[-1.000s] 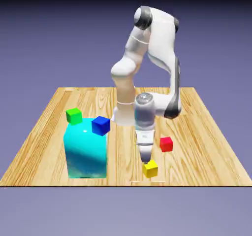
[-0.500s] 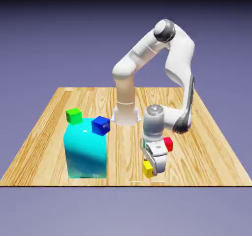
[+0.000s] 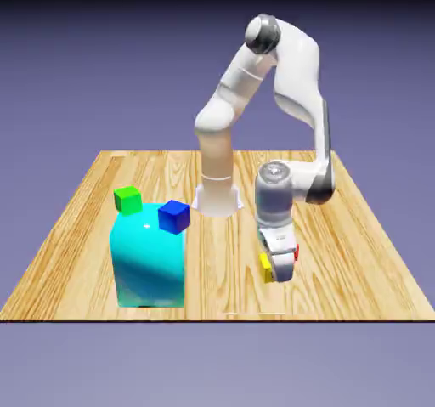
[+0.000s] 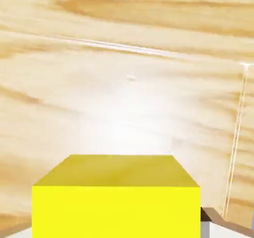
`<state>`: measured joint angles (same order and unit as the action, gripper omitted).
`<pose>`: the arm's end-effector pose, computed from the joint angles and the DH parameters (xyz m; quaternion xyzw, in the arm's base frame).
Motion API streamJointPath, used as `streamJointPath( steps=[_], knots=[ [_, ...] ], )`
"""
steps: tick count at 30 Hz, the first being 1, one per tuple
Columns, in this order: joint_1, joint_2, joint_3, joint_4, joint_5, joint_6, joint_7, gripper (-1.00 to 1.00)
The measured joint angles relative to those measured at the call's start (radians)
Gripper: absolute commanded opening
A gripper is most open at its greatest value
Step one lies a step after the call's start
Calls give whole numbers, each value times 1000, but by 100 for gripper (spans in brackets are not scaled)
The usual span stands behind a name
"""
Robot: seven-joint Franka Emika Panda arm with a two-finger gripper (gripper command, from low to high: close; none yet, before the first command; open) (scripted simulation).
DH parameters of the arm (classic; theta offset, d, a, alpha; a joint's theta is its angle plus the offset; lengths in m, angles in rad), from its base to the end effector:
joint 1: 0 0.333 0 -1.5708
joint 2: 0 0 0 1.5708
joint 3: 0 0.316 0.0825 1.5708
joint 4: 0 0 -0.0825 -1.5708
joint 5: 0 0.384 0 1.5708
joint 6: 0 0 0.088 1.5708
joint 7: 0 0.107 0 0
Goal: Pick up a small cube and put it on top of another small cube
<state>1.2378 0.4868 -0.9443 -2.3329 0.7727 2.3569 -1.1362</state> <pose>0.4755 0.1266 0.1969 -0.9109 -0.4046 0.0449 0.0677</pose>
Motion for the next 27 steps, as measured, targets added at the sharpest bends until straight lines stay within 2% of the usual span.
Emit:
streamJointPath(
  steps=[27],
  knots=[
    [-752, -476, 454, 65, -518, -234, 1172, -100]
  ],
)
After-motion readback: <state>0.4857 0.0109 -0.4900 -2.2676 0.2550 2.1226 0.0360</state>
